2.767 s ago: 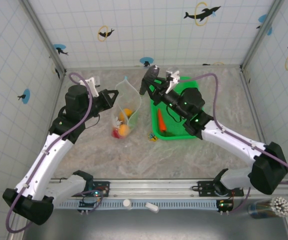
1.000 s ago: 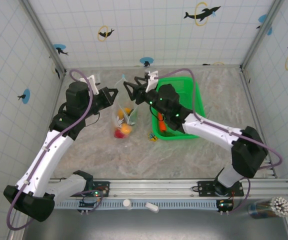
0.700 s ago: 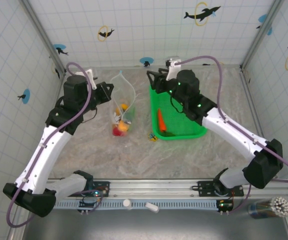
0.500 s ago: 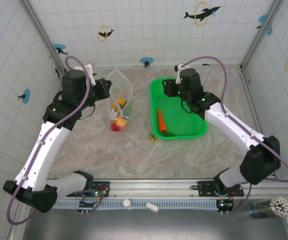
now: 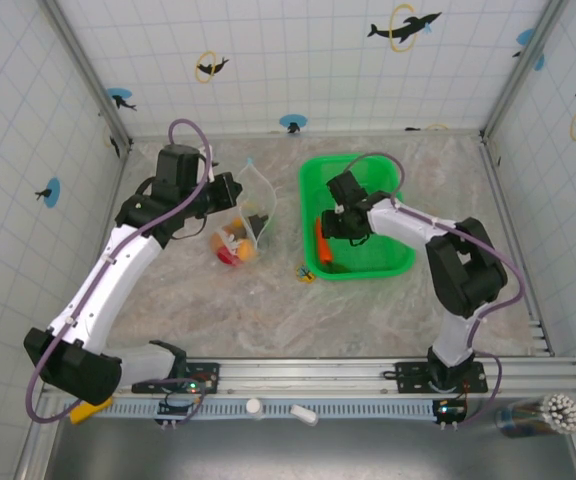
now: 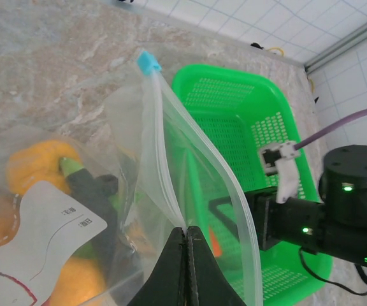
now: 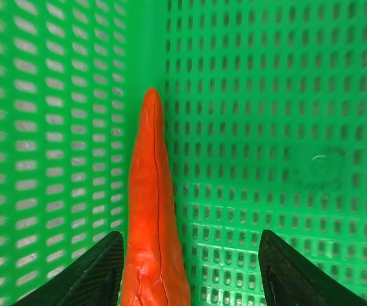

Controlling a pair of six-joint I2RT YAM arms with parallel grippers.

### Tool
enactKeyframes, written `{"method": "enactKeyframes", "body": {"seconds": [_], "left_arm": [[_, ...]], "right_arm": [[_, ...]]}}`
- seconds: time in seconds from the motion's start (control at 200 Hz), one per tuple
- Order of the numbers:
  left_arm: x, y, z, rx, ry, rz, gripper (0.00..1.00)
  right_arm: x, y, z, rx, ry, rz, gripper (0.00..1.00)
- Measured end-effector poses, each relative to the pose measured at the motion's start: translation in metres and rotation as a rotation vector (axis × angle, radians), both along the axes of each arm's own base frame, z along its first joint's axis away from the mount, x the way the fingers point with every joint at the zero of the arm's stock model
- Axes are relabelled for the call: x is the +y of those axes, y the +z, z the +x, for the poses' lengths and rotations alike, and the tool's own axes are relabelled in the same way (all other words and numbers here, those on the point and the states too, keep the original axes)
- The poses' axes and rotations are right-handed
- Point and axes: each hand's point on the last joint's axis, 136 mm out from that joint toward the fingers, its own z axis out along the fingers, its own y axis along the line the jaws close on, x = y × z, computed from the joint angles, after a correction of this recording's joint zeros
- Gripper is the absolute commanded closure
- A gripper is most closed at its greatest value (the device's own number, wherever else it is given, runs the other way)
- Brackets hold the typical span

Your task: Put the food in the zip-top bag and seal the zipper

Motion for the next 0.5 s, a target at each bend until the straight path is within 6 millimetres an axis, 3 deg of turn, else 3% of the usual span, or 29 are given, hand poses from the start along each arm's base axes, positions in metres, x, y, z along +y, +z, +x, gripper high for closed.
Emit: {"method": "enactKeyframes", "body": {"seconds": [0.34,0.465,0.5], "left_arm": [[-0.005,0.001,0.002,-0.011,-0.014,-0.026,1.0],[-0.006,0.001,0.002,-0.009,-0.018,-0.028,1.0],[-0.006,0.0,0.002,-0.008,-0.019,-0.028,1.0]], "right_arm": [[0.024,-0.02,0.003,0.054,0.053,-0.037,0.41],[0.018,-0.034,0.003,0.061,0.063,-0.102,0.53],[0.015,-0.038,0.003,0.062,0.062,-0.123,0.61]]}}
